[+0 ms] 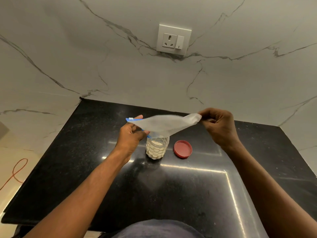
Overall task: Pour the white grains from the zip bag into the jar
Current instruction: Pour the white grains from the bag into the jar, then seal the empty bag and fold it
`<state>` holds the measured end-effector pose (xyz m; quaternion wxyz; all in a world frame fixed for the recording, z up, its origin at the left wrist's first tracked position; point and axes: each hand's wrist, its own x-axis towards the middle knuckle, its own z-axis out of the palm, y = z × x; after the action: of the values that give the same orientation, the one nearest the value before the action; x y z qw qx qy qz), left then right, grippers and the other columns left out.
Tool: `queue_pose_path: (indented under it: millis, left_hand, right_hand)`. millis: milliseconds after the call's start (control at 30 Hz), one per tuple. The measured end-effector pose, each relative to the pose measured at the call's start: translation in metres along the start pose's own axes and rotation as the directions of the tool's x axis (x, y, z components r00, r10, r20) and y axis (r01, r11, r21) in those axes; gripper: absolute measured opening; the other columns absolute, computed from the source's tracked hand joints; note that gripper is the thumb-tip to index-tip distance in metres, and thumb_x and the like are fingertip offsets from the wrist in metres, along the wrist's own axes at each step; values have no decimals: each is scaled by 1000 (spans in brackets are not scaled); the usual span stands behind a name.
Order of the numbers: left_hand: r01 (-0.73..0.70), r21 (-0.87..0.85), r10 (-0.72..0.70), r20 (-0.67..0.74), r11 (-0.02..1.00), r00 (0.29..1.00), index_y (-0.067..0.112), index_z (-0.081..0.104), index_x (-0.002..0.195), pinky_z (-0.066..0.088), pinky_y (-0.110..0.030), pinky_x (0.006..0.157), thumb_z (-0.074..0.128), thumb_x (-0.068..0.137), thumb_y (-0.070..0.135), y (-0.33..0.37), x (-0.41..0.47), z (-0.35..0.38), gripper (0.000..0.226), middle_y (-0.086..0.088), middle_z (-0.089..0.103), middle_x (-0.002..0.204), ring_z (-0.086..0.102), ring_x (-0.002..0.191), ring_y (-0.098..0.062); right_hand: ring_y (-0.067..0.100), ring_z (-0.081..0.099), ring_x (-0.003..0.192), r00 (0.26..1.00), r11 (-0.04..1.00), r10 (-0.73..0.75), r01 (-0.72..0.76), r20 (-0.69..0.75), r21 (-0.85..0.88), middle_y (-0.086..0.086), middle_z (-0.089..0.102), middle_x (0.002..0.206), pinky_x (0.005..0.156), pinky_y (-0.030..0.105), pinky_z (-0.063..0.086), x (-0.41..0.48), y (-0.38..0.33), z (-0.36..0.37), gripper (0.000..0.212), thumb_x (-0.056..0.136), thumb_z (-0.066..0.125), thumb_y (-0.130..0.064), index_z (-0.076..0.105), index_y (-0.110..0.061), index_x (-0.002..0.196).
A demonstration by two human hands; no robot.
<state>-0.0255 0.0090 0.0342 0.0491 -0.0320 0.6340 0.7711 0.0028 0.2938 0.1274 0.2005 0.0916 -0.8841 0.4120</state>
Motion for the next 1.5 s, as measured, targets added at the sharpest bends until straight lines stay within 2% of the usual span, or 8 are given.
queue_pose_path:
  millis: [200, 567, 867, 1067, 1167, 1300, 1433, 1500]
  left_hand:
    - [14, -12, -14, -4, 1000, 1000, 21, 67, 119, 63, -22, 76, 77, 89, -5, -1, 0, -2, 41, 3, 83, 106, 79, 100, -13]
    - [9, 16, -9, -16, 1000, 1000, 18, 64, 128, 63, -26, 82, 78, 89, -3, -5, 1, -2, 46, -1, 83, 107, 78, 103, -13]
    - [-29, -69, 27, -27, 997, 999, 11, 67, 129, 64, -31, 91, 74, 91, -5, 12, -4, 4, 42, -4, 83, 106, 78, 103, -17]
    - [10, -199, 18, 138, 980, 990, 20, 66, 132, 62, -39, 96, 77, 88, 27, 41, -9, 10, 45, -2, 78, 123, 75, 113, -18]
    - [83, -183, -44, 204, 980, 978, 19, 64, 137, 66, -41, 85, 74, 93, 25, 44, -13, 18, 46, -3, 78, 125, 77, 112, -21]
    - [89, -141, -74, 113, 986, 991, 20, 71, 123, 68, -38, 77, 68, 100, 13, 38, -17, 24, 24, -4, 82, 111, 80, 99, -22]
    - [102, -127, -84, 136, 987, 987, 19, 70, 123, 67, -34, 74, 66, 101, 13, 37, -23, 20, 23, -6, 82, 112, 80, 98, -21]
    - [99, -94, -84, 150, 991, 985, 18, 70, 122, 66, -32, 73, 67, 100, 13, 35, -30, 19, 23, -5, 82, 111, 80, 99, -21]
  right_hand:
    - [18, 74, 83, 996, 992, 81, -76, -48, 99, -1, 78, 93, 76, 34, 63, 5, -1, -7, 8, 91, 79, -18, 78, -13, 98]
    - [14, 71, 74, 998, 992, 65, -67, 20, 106, 2, 77, 91, 71, 24, 62, 8, -5, 1, 8, 93, 76, -12, 77, -16, 100]
    - [21, 74, 76, 952, 905, 300, -266, -55, 333, 7, 78, 93, 67, 30, 62, 3, 2, -8, 10, 99, 70, -19, 77, -14, 104]
    - [27, 78, 82, 878, 631, 475, -384, 56, 674, 8, 81, 98, 67, 34, 65, -8, -6, -15, 13, 101, 67, -21, 76, -11, 102]
    - [30, 78, 93, 811, 468, 574, -443, 118, 765, 12, 80, 102, 72, 39, 66, -20, -6, -1, 15, 102, 64, -21, 72, -9, 105]
    - [29, 79, 102, 701, 211, 679, -468, 216, 858, 18, 78, 118, 75, 39, 66, -43, 0, 25, 26, 104, 61, -23, 67, -6, 123]
    - [37, 71, 120, 675, -46, 596, -511, 434, 858, 20, 72, 131, 95, 52, 61, -76, -1, 54, 55, 96, 71, -40, 56, -10, 141]
    - [39, 69, 123, 659, -154, 553, -521, 510, 840, 23, 69, 135, 92, 50, 62, -88, -9, 69, 59, 95, 72, -34, 51, -10, 145]
